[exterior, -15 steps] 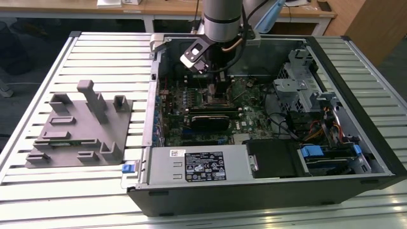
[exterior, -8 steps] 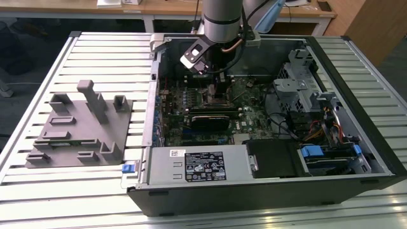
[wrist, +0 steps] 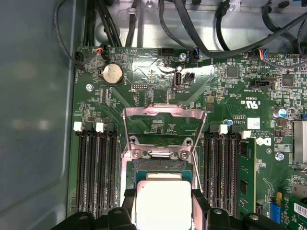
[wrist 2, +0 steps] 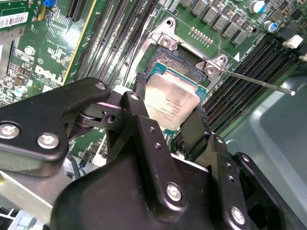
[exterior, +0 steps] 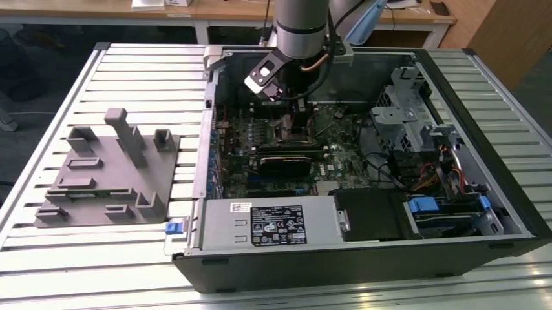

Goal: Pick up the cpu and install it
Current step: 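Place the cpu into insertion slot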

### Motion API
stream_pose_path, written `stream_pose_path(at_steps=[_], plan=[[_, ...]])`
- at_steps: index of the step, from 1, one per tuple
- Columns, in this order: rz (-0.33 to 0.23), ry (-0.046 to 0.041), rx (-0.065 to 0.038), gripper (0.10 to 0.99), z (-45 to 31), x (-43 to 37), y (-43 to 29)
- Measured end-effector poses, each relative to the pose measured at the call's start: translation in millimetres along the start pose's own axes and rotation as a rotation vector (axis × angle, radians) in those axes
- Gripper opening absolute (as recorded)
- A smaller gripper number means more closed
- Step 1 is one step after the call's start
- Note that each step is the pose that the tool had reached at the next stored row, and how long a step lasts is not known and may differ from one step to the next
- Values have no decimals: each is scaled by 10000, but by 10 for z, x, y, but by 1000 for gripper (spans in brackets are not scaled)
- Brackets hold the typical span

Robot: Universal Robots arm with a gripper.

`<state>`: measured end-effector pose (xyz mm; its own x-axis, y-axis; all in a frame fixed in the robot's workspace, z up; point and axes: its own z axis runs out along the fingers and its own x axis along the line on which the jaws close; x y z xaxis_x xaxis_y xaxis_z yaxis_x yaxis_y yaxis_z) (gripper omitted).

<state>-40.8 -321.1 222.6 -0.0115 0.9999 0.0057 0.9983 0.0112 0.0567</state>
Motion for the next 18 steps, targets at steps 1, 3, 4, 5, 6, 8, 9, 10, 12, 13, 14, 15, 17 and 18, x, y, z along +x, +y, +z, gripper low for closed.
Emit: stream_pose_path(at_steps=[1,3,4,5,6,8,9,10,12,13,14,15,17,18], plan=[[0,1,-1,541,2,0,0],[0,1,-1,541,8,0,0],[0,0,0,541,9,0,-1],[0,1,-1,541,12,0,-1],[1,1,-1,541,15,0,-1],[10,1,-1,541,23,0,-1],[15,1,-1,541,28,0,-2],[22,0,0,541,34,0,-2],[24,-1,0,541,51,0,-3],[24,-1,0,541,86,0,-5],[24,0,-1,541,110,0,-6],[25,0,-1,541,114,0,-6],[25,0,0,541,127,0,-7],[25,-1,0,541,135,0,-8]])
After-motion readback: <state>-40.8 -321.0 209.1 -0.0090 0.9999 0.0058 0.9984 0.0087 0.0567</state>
